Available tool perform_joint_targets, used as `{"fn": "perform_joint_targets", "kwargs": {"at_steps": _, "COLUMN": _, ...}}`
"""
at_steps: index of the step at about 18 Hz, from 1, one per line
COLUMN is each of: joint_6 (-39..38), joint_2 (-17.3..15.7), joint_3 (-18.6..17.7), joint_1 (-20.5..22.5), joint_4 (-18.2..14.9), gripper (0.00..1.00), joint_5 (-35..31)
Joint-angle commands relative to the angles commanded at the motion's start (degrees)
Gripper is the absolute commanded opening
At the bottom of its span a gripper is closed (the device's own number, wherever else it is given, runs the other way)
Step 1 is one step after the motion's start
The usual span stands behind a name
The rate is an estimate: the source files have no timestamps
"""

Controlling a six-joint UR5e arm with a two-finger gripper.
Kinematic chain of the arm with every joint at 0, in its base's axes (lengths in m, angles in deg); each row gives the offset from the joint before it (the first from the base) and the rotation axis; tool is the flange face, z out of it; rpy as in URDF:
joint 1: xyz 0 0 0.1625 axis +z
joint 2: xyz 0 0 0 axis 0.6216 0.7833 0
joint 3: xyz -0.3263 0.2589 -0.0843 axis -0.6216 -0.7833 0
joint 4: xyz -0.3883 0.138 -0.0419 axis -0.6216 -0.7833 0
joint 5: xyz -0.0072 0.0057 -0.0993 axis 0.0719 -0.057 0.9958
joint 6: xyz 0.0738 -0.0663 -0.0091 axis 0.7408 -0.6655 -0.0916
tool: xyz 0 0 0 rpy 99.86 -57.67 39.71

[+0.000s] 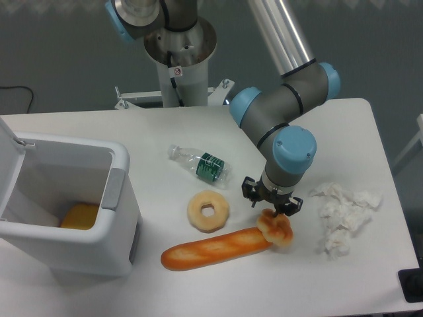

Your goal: Pick up the round bread

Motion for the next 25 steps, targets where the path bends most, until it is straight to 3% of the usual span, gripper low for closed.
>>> {"fn": "perform_joint_targets", "kwargs": {"at_steps": 8, "joint_6": -0.6, "joint_2": 0.7, "joint_3": 0.3, "joint_1": 0.0, "joint_4": 0.0, "gripper": 0.68, "joint_5": 0.0}}
{"fn": "perform_joint_targets", "kwargs": {"at_steps": 14, "joint_6": -2.1, "joint_2": 2.0, "joint_3": 0.2, "joint_1": -0.3, "joint_4": 2.2, "gripper": 0.67, "joint_5": -0.1}}
{"fn": "perform_joint_targets", "kwargs": {"at_steps": 15, "joint_6": -2.0, "joint_2": 1.9, "joint_3": 0.2, "joint_1": -0.3, "joint_4": 2.3, "gripper": 0.63, "joint_5": -0.1}}
{"fn": "perform_joint_targets", "kwargs": {"at_steps": 16, "joint_6": -2.1, "joint_2": 1.8, "joint_3": 0.2, "joint_1": -0.3, "joint_4": 2.3, "gripper": 0.52, "joint_5": -0.1}}
{"fn": "perform_joint_targets", "kwargs": {"at_steps": 17, "joint_6": -2.4, "joint_2": 1.6, "joint_3": 0.2, "joint_1": -0.2, "joint_4": 2.3, "gripper": 0.28, "joint_5": -0.1}}
{"fn": "perform_joint_targets", "kwargs": {"at_steps": 18, "joint_6": -3.2, "joint_2": 1.5, "joint_3": 0.5, "joint_1": -0.2, "joint_4": 2.2, "gripper": 0.1, "joint_5": -0.1}}
{"fn": "perform_joint_targets", "kwargs": {"at_steps": 19, "joint_6": -4.0, "joint_2": 1.2, "joint_3": 1.1, "joint_1": -0.2, "joint_4": 2.2, "gripper": 0.0, "joint_5": -0.2}}
{"fn": "perform_joint_targets", "kwargs": {"at_steps": 25, "joint_6": -4.6, "joint_2": 0.2, "joint_3": 2.4, "joint_1": -0.2, "joint_4": 2.1, "gripper": 0.0, "joint_5": -0.4}}
